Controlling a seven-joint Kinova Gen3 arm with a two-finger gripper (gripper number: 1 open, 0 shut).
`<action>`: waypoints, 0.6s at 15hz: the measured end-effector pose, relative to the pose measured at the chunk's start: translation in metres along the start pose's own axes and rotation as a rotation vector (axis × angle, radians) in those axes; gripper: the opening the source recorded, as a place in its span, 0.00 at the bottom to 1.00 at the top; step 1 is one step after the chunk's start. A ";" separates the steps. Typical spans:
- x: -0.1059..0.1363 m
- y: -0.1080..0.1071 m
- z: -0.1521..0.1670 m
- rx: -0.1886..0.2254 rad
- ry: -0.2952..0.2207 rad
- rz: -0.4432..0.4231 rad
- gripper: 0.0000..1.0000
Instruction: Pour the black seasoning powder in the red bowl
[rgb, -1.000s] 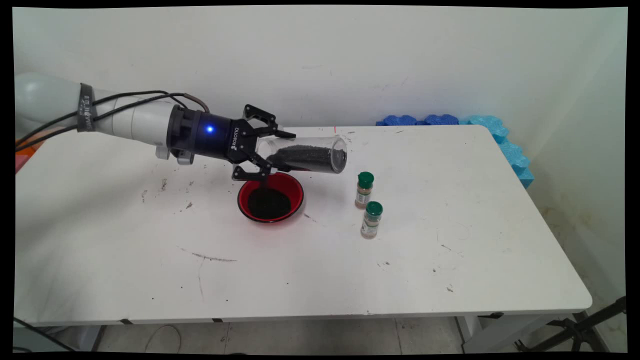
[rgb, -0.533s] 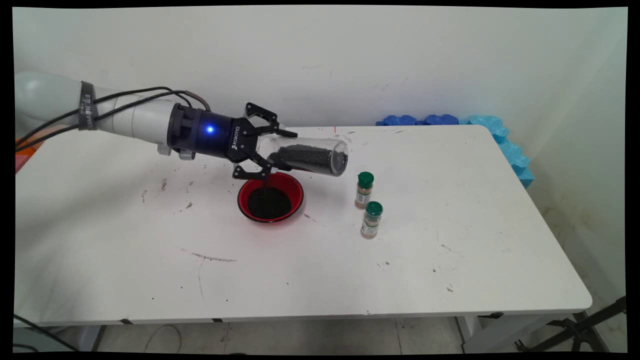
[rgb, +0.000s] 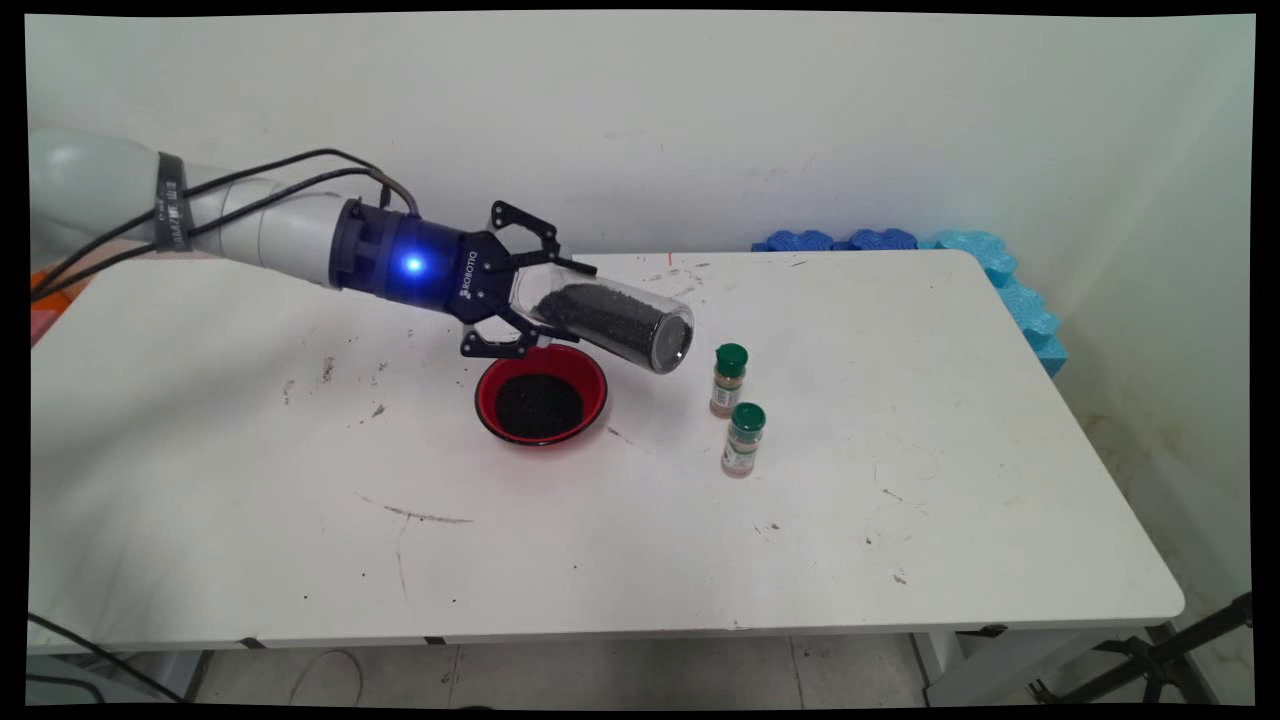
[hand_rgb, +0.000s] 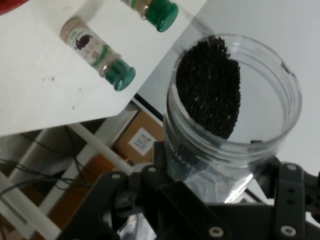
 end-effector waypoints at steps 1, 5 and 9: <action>0.000 0.001 0.000 0.003 -0.001 0.031 0.00; -0.002 0.007 -0.002 0.020 -0.011 0.198 0.00; -0.004 0.013 -0.003 0.052 -0.025 0.421 0.00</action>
